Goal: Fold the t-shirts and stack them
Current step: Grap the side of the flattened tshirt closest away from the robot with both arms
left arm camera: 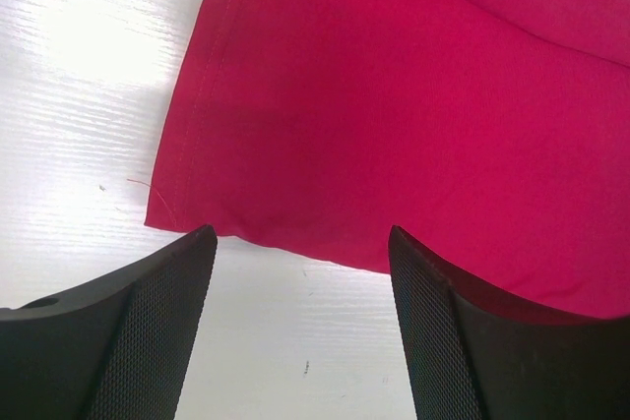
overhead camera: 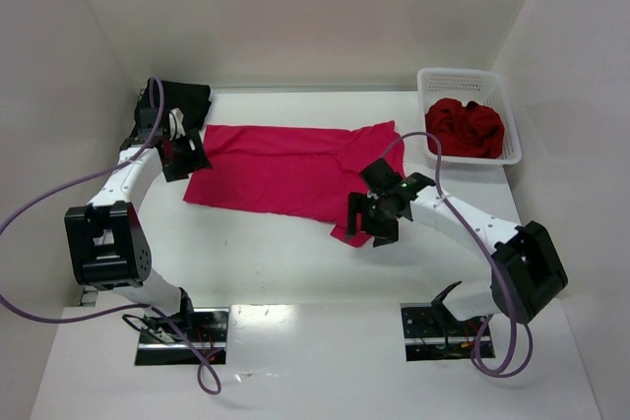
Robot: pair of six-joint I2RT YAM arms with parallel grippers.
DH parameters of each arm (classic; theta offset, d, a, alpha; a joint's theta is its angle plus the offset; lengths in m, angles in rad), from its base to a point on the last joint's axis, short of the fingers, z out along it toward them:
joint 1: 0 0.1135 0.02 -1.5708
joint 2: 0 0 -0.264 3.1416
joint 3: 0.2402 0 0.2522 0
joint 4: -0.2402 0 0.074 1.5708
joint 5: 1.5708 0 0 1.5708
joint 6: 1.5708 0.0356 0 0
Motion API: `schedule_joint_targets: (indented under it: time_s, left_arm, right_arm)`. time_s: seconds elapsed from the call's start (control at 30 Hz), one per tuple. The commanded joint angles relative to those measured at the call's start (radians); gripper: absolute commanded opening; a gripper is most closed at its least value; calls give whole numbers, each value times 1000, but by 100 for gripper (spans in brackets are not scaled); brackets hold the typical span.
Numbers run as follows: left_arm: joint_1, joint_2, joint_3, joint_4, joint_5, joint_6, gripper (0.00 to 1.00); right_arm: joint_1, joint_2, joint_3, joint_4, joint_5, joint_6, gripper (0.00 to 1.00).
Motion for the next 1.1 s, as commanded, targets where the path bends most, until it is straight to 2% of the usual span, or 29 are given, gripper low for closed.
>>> schedule_joint_targets:
  time_s: [0.0, 0.1, 0.13, 0.27, 0.7, 0.77, 1.03, 1.07]
  left_arm:
    - [-1, -3, -2, -1, 6, -24, 79]
    - [-10, 6, 7, -1, 6, -24, 79]
    - [-10, 6, 7, -1, 6, -24, 79]
    - [-10, -5, 7, 10, -5, -14, 79]
    - [-10, 15, 7, 29, -36, 4, 79]
    - [-10, 15, 7, 38, -36, 13, 79]
    - [-10, 33, 7, 38, -45, 23, 79]
    - [-10, 33, 7, 38, -45, 23, 79]
  right_arm:
    - [-1, -11, -6, -33, 93, 104, 76]
    - [10, 64, 19, -12, 168, 145, 68]
    - [10, 76, 19, -2, 180, 154, 68]
    - [10, 94, 40, 18, 229, 177, 57]
    - [40, 242, 71, 125, 292, 168, 54]
    - [51, 266, 80, 134, 302, 168, 51]
    - [62, 299, 71, 154, 358, 188, 20]
    - [62, 299, 82, 154, 375, 188, 11]
